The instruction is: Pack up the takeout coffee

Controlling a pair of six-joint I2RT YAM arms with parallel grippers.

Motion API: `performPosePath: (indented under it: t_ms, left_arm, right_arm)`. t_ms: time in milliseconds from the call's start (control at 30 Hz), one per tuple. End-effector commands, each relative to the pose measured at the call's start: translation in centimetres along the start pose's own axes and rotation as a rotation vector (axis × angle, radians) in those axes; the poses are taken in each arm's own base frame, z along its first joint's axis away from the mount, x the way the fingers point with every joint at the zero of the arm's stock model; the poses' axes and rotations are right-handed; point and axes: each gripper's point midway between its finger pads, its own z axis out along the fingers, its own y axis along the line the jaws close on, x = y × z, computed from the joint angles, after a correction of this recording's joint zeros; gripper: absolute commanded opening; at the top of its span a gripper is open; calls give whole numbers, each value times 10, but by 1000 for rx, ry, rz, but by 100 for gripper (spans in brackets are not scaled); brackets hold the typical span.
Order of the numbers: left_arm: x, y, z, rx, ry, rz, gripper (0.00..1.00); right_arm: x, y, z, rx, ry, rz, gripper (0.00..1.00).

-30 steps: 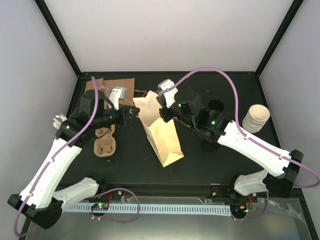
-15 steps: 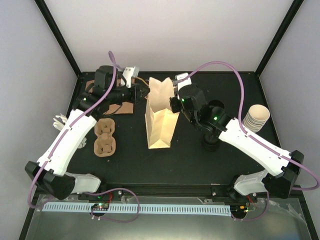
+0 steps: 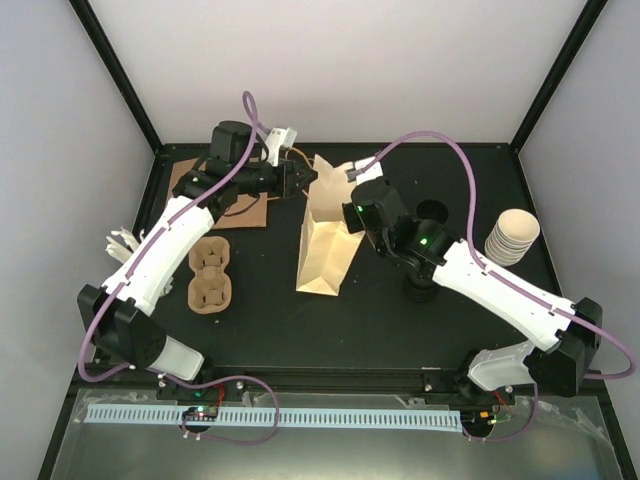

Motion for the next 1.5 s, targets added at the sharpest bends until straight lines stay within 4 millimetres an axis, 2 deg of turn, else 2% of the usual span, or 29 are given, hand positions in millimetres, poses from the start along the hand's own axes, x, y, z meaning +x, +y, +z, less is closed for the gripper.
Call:
performPosePath:
  t_ms: [0,133,400,567,700,800,833,867,1000,1033,1200,1467]
  left_arm:
    - [-6,-5,0,27,-6,32,30]
    - [5,7,-5,-56,38,-11,42]
    - [23,10,-17,-101,90,-70,66]
    - [9,12,-36,-171,29,-51,84]
    - [-4,-1,-59,-165,-38,-21,96]
    - [-4,-7,-73,-181,-56,-14,98]
    - [0,-2,-73,-199,-45,-22,99]
    - [2,-6,-84,-214,-62,-16,99]
    - [31,14,-104,-344,-55,-48,99]
    - [36,17,-114,-384,-73,-49,99]
    - [80,43,-138,-540,-41,-116,99]
    - [155,79,-151,-699,57,-239,97]
  right_arm:
    - [-1,-12,-6,37,-23,-3,1]
    - [0,-6,-8,-10,-26,-20,1]
    - [-7,12,-3,-79,-17,-40,2]
    - [-12,17,-1,-99,-14,-37,2]
    - [-15,18,-3,-106,-21,-30,3]
    - [-17,18,-4,-112,-25,-28,5]
    - [-16,19,-4,-116,-23,-28,7]
    - [-16,19,-5,-120,-22,-27,9]
    - [-14,20,-7,-130,-15,-26,21]
    - [-15,18,-9,-129,-17,-22,23]
    - [-27,13,-23,-141,-41,-7,37]
    - [-40,4,-58,-208,-68,26,61]
